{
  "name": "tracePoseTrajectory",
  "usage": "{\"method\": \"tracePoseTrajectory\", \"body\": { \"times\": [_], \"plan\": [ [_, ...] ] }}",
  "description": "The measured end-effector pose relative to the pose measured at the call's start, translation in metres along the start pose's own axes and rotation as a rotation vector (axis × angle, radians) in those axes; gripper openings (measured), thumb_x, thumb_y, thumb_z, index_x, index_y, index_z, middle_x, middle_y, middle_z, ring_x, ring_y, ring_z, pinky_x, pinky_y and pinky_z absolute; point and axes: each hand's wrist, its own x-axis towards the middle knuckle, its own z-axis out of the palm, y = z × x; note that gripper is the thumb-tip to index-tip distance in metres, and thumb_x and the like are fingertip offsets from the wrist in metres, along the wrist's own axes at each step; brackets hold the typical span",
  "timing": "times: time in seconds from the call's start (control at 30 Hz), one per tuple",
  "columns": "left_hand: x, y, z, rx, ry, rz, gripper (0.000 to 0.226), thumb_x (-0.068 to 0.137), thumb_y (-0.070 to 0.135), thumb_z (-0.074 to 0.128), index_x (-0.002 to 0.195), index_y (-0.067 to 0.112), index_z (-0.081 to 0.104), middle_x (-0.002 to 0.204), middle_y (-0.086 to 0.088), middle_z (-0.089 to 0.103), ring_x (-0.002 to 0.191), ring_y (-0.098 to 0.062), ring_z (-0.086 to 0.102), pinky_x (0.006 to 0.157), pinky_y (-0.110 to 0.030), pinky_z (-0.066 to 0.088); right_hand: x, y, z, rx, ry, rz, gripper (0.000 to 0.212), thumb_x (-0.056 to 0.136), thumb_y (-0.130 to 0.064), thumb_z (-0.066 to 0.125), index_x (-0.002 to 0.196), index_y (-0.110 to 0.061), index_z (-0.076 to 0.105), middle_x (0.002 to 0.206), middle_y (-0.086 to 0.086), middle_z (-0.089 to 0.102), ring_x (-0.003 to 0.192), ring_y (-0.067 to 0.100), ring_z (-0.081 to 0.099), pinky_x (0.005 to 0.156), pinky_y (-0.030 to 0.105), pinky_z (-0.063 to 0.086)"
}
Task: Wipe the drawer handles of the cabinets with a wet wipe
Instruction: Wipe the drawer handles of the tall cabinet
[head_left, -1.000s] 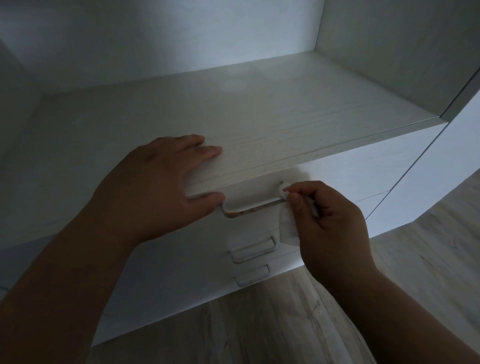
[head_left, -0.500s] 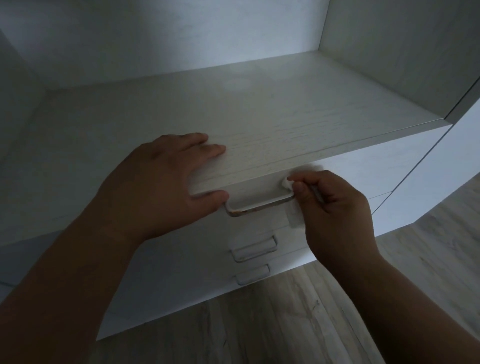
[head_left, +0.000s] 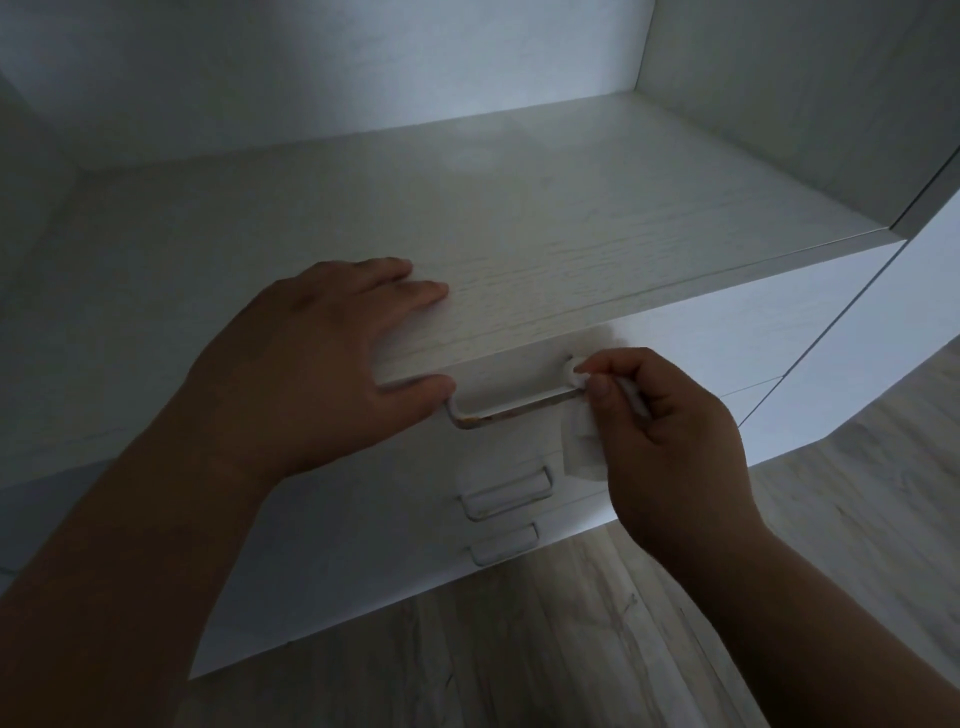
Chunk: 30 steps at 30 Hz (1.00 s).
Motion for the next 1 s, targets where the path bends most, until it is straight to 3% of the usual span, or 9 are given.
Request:
{"method": "tracePoseTrajectory", "body": {
  "times": [0.4, 1.0],
  "plan": [
    [0.0, 0.0, 0.001, 0.0, 0.01, 0.007, 0.086, 0.074, 0.084, 0.045, 0.151, 0.046, 0.046, 0.16, 0.016, 0.042, 0.146, -0.014, 0.042, 0.12, -0.046, 0.036, 0.002, 0.004, -0.003, -0.043, 0.039, -0.093, 0.014, 0.098, -0.025, 0.065, 0.107, -0.028, 0.075, 0.102, -0.03, 0.066, 0.097, -0.014, 0.064, 0.084, 0.003, 0.046],
    [-0.002, 0.004, 0.0, 0.027, 0.034, 0.009, 0.084, 0.074, 0.082, 0.045, 0.149, 0.044, 0.05, 0.159, 0.012, 0.046, 0.144, -0.015, 0.044, 0.119, -0.042, 0.037, -0.01, -0.002, -0.004, -0.06, 0.058, -0.103, 0.021, 0.097, -0.026, 0.066, 0.114, -0.036, 0.07, 0.105, -0.037, 0.061, 0.099, -0.018, 0.063, 0.088, 0.005, 0.049]
  ]
}}
